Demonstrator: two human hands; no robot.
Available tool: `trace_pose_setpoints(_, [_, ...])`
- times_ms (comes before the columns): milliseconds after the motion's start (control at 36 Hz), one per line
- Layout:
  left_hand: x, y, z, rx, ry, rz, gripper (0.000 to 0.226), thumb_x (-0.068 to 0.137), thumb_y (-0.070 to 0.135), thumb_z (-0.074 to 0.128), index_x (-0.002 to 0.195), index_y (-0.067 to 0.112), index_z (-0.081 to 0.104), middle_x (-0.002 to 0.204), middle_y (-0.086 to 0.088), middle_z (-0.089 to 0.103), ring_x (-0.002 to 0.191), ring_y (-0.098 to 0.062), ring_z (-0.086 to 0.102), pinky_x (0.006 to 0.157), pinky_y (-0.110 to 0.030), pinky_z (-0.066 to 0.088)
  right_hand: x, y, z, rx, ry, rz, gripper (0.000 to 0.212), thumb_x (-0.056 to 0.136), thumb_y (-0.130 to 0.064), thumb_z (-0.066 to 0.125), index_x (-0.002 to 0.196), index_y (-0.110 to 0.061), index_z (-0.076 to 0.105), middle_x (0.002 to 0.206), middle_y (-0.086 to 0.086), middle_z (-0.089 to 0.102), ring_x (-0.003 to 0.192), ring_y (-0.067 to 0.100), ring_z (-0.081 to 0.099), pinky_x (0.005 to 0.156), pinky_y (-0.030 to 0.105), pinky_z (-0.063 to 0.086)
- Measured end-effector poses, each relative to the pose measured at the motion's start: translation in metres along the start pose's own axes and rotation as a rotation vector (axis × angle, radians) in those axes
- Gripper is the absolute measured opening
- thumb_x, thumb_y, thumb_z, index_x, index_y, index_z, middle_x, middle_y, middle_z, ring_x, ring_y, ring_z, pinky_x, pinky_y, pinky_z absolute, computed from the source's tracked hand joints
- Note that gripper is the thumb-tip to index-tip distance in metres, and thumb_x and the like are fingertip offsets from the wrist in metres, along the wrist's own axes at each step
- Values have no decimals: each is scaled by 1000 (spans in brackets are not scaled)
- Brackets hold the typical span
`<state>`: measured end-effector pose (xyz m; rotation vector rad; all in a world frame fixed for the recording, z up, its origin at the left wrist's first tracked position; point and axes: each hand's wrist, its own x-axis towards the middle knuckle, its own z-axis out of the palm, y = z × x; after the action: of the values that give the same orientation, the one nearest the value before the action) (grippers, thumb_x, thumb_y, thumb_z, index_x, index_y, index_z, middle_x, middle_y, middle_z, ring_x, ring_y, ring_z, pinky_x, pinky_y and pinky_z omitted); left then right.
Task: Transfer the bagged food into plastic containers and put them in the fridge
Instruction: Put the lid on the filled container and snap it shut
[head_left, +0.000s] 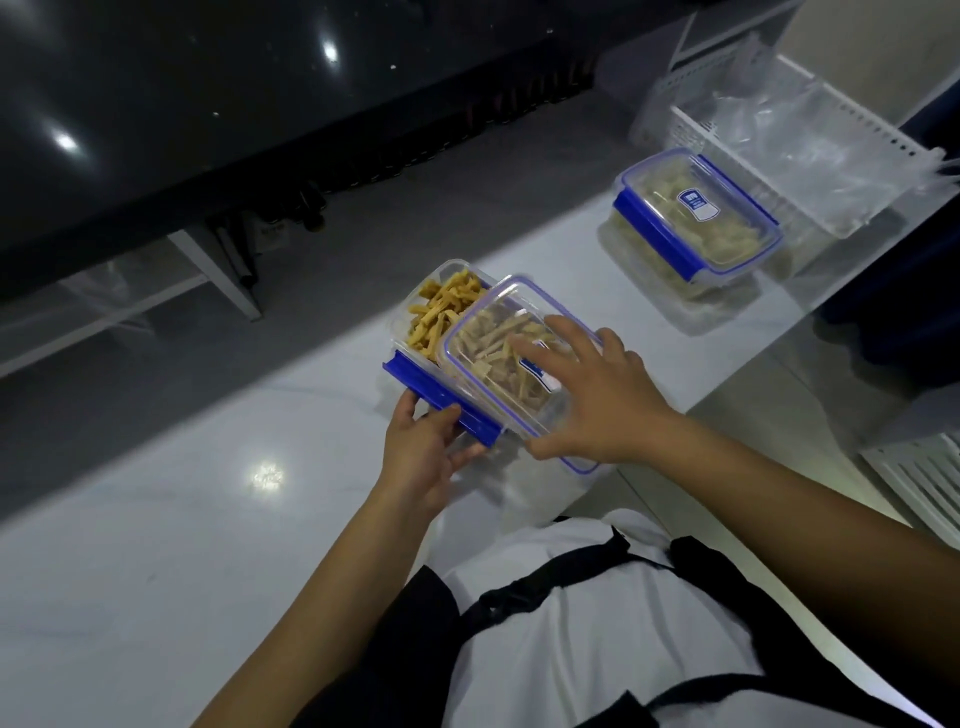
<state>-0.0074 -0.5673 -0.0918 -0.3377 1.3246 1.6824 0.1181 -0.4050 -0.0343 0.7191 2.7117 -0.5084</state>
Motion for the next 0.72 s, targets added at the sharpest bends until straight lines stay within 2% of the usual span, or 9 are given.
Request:
trace_pose_setpoints(167, [1, 1, 0, -8, -22, 3, 55, 95, 0, 63, 140, 28, 49, 123, -12, 69, 98, -32, 75, 68, -45, 62, -39, 18, 8, 16, -44, 7, 106, 51, -75, 62, 141, -67, 5, 161, -21, 1, 141, 33, 18, 109, 48, 30])
trace_pose_setpoints(222, [0, 1, -1, -18, -25, -4, 55, 96, -2, 60, 140, 28, 49, 123, -14, 69, 98, -33, 75, 69, -46, 62, -42, 21, 2, 39, -33, 17, 107, 50, -76, 62, 144, -64, 10, 161, -22, 2, 142, 32, 19, 111, 47, 29])
trace_pose_setpoints(306, [0, 2, 0, -14, -32, -5, 51, 97, -1, 58, 139, 27, 51, 122, -15, 70, 98, -33, 75, 72, -48, 62, -34, 16, -9, 42, 25, 9, 109, 49, -79, 56, 147, -60, 13, 162, -20, 0, 143, 32, 19, 111, 48, 29])
trace_pose_setpoints(389, [-1, 1, 0, 4, -29, 5, 46, 98, 1, 57, 136, 27, 54, 112, -11, 75, 95, -31, 76, 67, -43, 62, -14, 4, -17, 48, 75, -1, 112, 52, -82, 54, 151, -55, 10, 164, -14, -1, 146, 36, 14, 113, 53, 27])
trace_pose_setpoints(500, [-1, 1, 2, -4, 4, 15, 47, 98, -1, 57, 134, 27, 54, 108, -10, 76, 93, -31, 76, 66, -44, 63, 3, -8, -9, -10, -34, 37, 112, 52, -80, 57, 151, -54, 12, 165, -11, -2, 145, 42, 13, 113, 54, 26])
trace_pose_setpoints(583, [-2, 1, 2, -15, 0, 22, 46, 98, -1, 58, 135, 25, 54, 102, -8, 78, 93, -32, 76, 65, -42, 62, -11, -2, 9, -54, -44, 36, 112, 49, -79, 55, 149, -56, 9, 163, -14, -6, 143, 43, 12, 111, 53, 28])
trace_pose_setpoints(722, [-1, 2, 1, -28, 1, 11, 53, 96, 0, 61, 142, 24, 50, 120, -14, 71, 97, -33, 75, 66, -44, 62, -34, 11, 14, -42, 16, 33, 108, 47, -77, 56, 146, -57, 17, 161, -20, -3, 139, 36, 18, 107, 48, 32])
